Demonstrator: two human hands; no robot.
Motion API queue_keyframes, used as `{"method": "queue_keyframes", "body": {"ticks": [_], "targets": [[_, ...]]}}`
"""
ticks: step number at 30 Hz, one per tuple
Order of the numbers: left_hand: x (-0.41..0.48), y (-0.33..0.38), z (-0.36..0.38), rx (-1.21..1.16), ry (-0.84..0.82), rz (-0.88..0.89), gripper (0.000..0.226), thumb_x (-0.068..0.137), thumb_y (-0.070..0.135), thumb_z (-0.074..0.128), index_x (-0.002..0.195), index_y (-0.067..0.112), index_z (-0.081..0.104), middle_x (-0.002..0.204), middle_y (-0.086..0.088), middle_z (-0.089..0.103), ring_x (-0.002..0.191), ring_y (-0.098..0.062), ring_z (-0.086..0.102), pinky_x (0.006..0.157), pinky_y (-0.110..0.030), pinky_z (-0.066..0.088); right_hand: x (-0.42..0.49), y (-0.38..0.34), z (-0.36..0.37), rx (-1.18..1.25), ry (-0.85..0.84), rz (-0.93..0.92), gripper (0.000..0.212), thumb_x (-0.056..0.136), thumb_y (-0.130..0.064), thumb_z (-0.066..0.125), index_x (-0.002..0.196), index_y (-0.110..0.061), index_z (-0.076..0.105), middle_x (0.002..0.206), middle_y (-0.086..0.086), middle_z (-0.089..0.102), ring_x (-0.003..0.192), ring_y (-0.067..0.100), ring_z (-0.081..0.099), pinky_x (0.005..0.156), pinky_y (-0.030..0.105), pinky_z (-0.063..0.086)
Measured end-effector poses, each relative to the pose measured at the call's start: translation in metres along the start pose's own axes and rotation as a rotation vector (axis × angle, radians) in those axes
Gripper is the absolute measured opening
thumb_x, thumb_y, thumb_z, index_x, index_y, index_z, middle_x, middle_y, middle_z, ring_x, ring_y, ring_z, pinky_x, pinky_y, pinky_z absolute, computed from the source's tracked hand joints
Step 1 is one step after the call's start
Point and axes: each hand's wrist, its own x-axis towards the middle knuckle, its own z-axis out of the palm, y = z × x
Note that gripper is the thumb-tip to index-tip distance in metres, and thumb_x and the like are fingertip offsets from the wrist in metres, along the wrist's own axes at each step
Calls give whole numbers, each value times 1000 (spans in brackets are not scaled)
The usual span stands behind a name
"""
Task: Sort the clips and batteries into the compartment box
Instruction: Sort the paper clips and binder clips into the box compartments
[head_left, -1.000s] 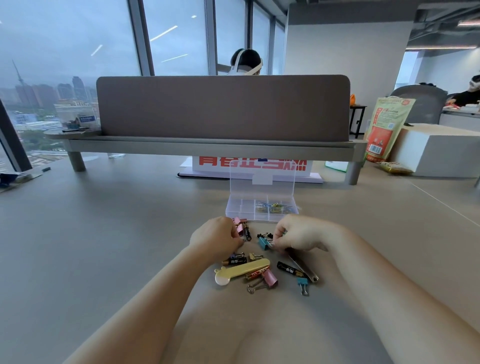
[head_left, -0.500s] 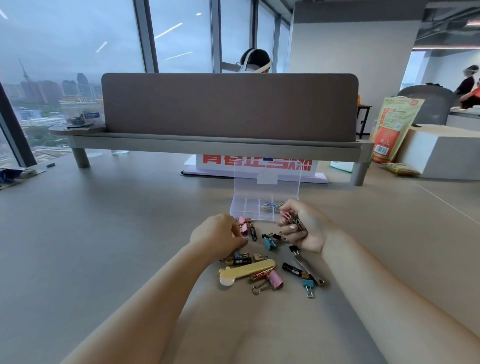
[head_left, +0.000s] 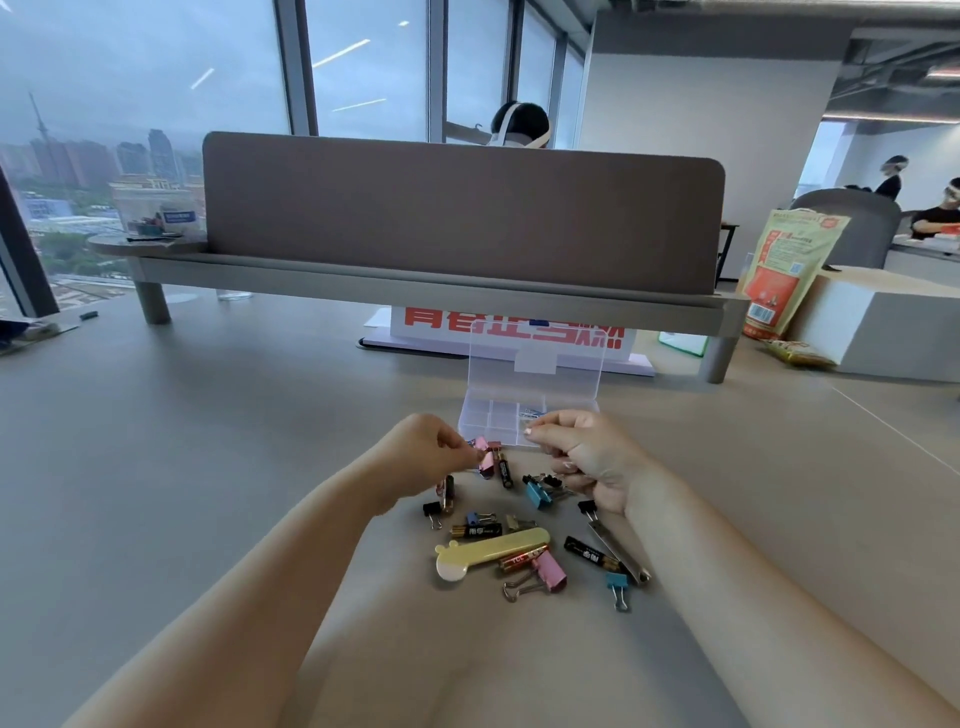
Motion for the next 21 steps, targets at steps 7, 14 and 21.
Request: {"method": "queue_keyframes", "body": {"ticks": [7, 14, 21], "targets": [[16, -12, -13, -977, -85, -255, 25, 88, 16, 48, 66, 19, 37, 47, 7, 28, 34, -5, 20, 29, -11, 14, 6, -6, 12, -425, 23, -113, 19, 78, -27, 75, 90, -14, 68, 79, -1, 62, 63, 7, 51, 51, 15, 40], [32, -22, -8, -1198, 1, -207, 14, 79, 11, 40, 67, 16, 34, 54, -1, 41, 35, -5, 22, 29, -12, 14, 25, 1, 17, -834, -94, -233, 36, 71, -42, 78, 98, -21, 69, 90, 6, 61, 80, 16, 54, 71, 30, 42], [31, -19, -5, -1174, -8, -208, 17, 81, 7, 42, 69, 16, 33, 58, -2, 43, 37, -4, 23, 29, -13, 16, 27, 4, 23, -942, -81, -284, 30, 78, -40, 72, 100, -21, 66, 97, 3, 63, 87, 19, 57, 77, 34, 47]]}}
